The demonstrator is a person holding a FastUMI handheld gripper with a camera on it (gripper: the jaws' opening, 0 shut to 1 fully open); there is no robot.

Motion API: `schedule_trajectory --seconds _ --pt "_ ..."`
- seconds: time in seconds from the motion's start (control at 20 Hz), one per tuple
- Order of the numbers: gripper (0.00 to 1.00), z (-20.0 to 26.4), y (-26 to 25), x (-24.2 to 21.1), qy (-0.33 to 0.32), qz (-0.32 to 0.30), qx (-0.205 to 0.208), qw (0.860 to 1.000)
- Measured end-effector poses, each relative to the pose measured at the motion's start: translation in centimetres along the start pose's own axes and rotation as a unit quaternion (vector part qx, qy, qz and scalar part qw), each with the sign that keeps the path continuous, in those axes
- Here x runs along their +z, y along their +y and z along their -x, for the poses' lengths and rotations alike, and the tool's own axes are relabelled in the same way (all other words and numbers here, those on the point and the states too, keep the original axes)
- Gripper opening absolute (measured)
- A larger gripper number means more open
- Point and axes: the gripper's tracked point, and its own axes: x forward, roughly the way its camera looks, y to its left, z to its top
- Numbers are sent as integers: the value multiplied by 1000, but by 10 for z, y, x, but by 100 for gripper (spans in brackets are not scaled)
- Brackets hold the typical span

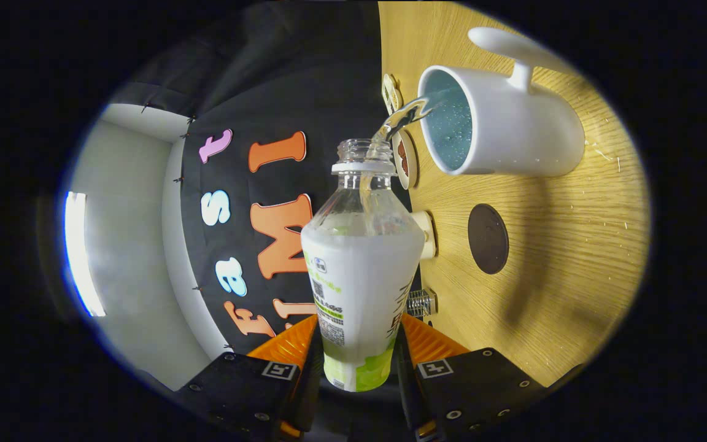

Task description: Take the bottle from table, then pour the juice into the cup, finally place the bottle on the coaster

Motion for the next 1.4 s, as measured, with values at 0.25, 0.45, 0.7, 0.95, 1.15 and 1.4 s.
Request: schedule_trajectory --seconds 0.25,0.45,0.7,0.95,1.15,1.4 --pt "57 0 7 3 -3 -12 4 1000" --pt "57 1 9 3 -4 -24 5 1000" --pt "57 2 15 4 -4 -37 8 999" --pt "57 4 13 10 -16 -68 11 997" --pt "57 5 14 9 -18 -78 11 997" --pt "57 8 18 9 -15 -92 17 996"
